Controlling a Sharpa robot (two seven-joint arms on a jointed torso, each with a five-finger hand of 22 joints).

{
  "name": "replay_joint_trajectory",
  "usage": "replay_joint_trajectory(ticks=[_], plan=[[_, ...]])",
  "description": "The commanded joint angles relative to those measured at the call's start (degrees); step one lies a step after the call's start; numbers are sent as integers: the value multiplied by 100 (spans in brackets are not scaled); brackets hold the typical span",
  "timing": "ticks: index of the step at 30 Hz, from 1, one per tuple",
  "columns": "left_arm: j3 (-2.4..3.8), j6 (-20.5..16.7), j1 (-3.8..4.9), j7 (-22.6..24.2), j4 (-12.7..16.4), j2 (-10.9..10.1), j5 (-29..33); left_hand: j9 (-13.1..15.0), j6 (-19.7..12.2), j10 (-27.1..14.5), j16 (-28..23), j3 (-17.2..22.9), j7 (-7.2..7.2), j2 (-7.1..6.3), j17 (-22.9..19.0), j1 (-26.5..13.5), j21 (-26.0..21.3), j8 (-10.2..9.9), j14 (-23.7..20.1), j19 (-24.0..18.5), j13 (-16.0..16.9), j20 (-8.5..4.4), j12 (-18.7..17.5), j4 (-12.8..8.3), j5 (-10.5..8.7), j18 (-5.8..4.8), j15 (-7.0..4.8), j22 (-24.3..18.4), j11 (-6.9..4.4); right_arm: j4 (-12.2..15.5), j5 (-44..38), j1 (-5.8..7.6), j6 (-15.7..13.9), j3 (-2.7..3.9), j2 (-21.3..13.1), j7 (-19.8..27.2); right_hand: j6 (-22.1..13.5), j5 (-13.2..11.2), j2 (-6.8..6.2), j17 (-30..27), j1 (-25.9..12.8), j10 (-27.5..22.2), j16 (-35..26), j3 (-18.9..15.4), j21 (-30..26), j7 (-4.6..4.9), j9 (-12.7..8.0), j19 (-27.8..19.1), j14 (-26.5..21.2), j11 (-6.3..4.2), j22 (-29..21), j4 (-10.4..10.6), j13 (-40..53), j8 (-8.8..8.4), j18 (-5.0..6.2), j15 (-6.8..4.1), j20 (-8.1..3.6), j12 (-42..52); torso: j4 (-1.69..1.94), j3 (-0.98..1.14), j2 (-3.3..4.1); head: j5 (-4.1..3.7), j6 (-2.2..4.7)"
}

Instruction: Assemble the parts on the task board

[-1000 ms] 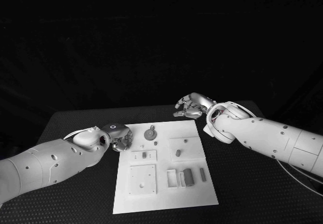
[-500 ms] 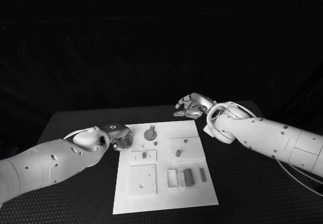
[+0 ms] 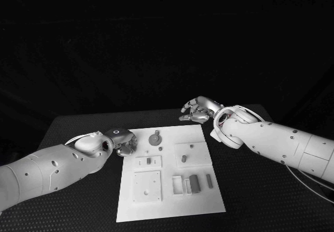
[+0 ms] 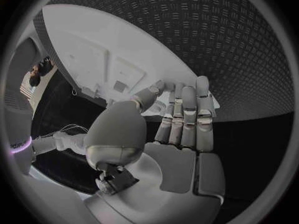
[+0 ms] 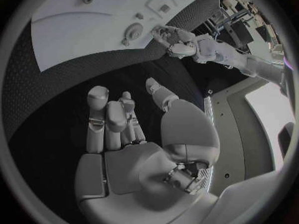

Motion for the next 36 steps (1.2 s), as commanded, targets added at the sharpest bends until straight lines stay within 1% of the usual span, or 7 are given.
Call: replay_joint_trajectory(ticks=[1,4,5,9,20,27,36], plan=[[-25,217,-35,-18,10,4,13,29,-3,-53,31,186,58,193,8,120,-10,12,-11,7,14,45,36,139,34,133,32,127,-2,6,10,-3,78,3,-2,51,-87,23,1,6,-58,-47,-39,0,-31,108,-1,4,-1,12,98,22,-4,-40,363,31,-38,39,4,-4,-1,-4,5],[-25,209,-35,-32,10,6,13,16,-45,-92,32,278,85,218,16,110,-10,-5,-12,2,28,52,58,184,34,140,38,125,4,6,12,-3,85,3,-4,55,-87,23,0,6,-59,-47,-39,0,-32,108,-1,4,-1,12,98,24,-4,-40,363,31,-39,39,5,-4,-2,-3,9],[-25,204,-35,-41,10,6,13,9,-55,-123,34,456,95,138,27,111,-3,-1,-8,8,49,58,97,281,34,148,42,126,8,6,17,-3,88,3,-4,60,-87,23,0,6,-60,-47,-39,-1,-32,108,-1,4,-1,12,98,24,-4,-41,363,31,-39,39,5,-4,-1,-3,9],[-25,198,-35,-64,8,6,13,3,-83,-168,38,595,116,130,39,115,10,-1,0,16,66,61,128,352,34,159,45,130,14,4,18,-3,92,3,-3,64,-88,23,-1,6,-61,-48,-39,-1,-32,108,-1,3,-2,12,98,26,-4,-41,363,31,-39,39,2,-5,-2,-3,18],[-25,146,-34,-95,12,8,13,1,-122,-239,47,810,131,113,60,152,35,10,21,27,95,70,184,405,34,177,54,129,23,3,19,-3,98,3,-8,63,-88,23,-4,7,-62,-49,-40,0,-33,108,-1,2,-2,12,98,30,-5,-41,363,31,-39,40,3,-5,1,0,36],[-25,120,-34,-99,12,11,13,7,-144,-286,49,1020,142,73,76,161,52,32,43,42,122,77,243,512,33,188,58,129,28,5,19,-3,101,3,-10,63,-88,23,-7,7,-62,-50,-40,0,-34,108,-1,2,-2,12,98,30,-5,-41,363,31,-40,40,4,-4,-1,6,48],[-26,69,-33,-107,9,15,13,35,-159,-338,45,1210,143,80,89,133,64,107,60,50,162,78,326,655,33,196,58,125,28,2,20,-3,107,3,-11,65,-88,23,-10,7,-61,-51,-41,1,-34,108,-1,1,-3,12,98,32,-5,-42,363,31,-41,40,1,-3,0,9,58]])
